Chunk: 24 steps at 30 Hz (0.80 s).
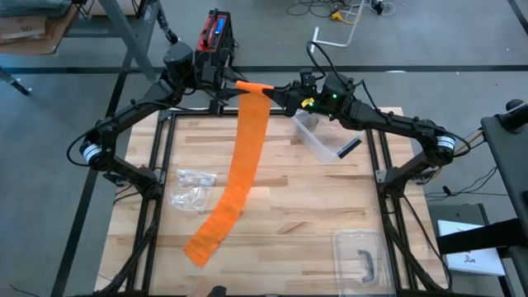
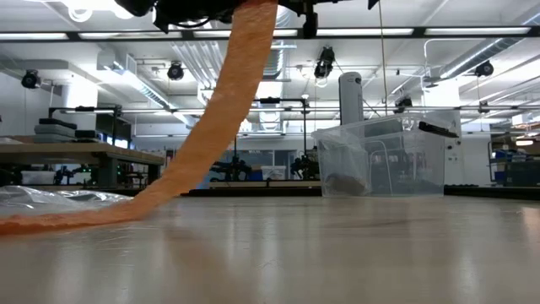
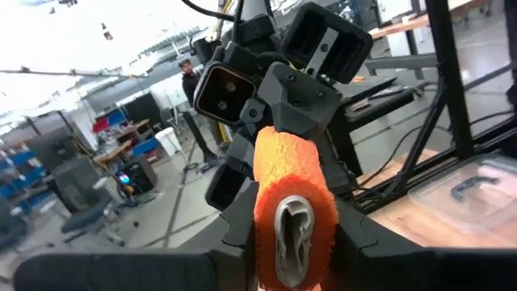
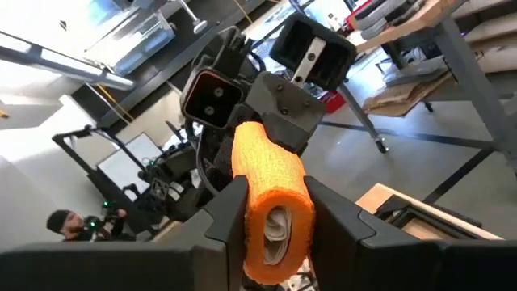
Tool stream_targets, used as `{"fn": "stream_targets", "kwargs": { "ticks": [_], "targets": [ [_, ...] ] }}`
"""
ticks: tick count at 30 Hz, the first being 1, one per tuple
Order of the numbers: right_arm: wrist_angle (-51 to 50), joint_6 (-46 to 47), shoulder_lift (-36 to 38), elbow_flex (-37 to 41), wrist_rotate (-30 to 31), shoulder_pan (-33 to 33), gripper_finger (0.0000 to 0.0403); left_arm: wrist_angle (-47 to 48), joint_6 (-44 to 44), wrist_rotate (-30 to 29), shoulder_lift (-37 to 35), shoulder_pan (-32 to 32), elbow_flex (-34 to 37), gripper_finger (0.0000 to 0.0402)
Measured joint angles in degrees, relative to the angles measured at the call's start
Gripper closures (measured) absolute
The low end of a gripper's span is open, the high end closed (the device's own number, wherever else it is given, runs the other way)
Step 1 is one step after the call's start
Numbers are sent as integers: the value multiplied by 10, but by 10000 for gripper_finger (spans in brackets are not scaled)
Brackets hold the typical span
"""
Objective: Roll bandage
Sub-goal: Roll the orange bandage on the table
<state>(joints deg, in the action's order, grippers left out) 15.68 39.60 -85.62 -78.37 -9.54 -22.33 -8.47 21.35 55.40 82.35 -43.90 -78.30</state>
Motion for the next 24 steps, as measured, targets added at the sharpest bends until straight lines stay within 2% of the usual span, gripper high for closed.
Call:
{"fn": "stream_targets", "kwargs": {
  "ticks": [5, 11, 15, 20, 24],
  "targets": [
    [-5, -47, 2, 0, -4, 0, 308, 13, -68, 42, 0, -18, 0, 291],
    [-6, -147, 5, 0, -9, -1, 309, 25, -203, 56, 0, -26, 0, 212],
    [-8, -193, 4, 0, -13, 0, 309, 34, -248, 99, 0, -25, 0, 158],
    [-6, -230, 4, 0, -12, -1, 309, 34, -290, 102, 0, -26, 0, 108],
    [-21, -252, 4, 0, -14, -1, 309, 31, -316, 102, 0, -25, 0, 88]
  ]
}}
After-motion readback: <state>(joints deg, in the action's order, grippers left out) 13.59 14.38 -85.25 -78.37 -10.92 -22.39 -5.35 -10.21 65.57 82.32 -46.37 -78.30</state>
